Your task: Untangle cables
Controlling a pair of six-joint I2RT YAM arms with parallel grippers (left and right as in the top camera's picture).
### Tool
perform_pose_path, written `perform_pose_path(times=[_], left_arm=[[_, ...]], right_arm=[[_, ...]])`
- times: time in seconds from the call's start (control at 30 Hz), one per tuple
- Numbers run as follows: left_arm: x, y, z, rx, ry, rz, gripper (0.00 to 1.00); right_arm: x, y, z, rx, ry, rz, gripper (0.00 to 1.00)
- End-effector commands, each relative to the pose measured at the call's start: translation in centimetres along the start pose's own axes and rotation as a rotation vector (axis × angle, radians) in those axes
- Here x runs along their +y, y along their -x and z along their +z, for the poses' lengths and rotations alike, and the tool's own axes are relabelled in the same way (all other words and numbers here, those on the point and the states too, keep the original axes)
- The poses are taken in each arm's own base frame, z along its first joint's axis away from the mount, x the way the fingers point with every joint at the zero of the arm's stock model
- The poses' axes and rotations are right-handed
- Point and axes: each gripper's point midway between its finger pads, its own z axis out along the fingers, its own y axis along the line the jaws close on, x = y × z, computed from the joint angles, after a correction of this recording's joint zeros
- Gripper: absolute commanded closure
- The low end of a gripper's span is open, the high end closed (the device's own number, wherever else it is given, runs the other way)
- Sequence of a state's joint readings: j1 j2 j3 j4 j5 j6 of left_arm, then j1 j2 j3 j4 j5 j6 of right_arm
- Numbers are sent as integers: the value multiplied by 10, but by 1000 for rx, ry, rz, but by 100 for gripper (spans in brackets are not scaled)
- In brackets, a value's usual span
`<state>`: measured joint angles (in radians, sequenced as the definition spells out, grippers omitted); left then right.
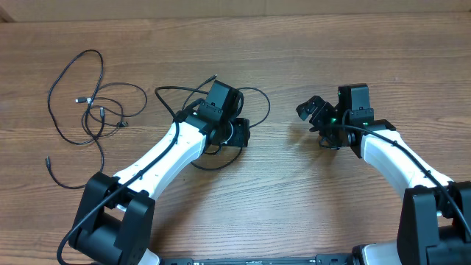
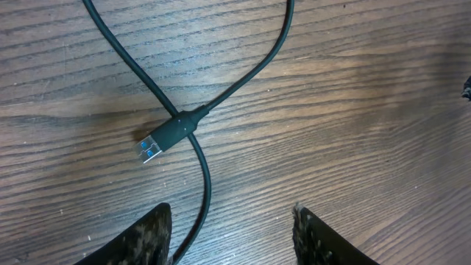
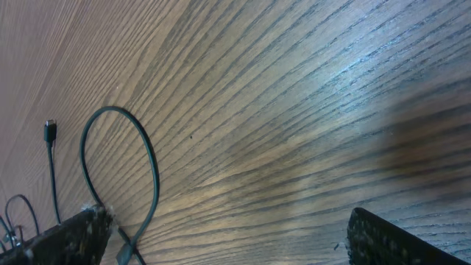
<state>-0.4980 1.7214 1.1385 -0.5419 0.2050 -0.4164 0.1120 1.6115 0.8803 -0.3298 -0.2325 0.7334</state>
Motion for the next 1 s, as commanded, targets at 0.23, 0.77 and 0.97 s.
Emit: perform_pose_path(times=[0.23,0.77,0.97], left_arm=[[2,0,-1,-12,23,5,46],[10,-10,18,42,47,-7,45],[20,-18,40,85,70,-16,44]], right_arm=[[-2,-1,2,5,0,6,0],[-2,-1,2,6,0,6,0],[-2,-1,2,6,0,6,0]])
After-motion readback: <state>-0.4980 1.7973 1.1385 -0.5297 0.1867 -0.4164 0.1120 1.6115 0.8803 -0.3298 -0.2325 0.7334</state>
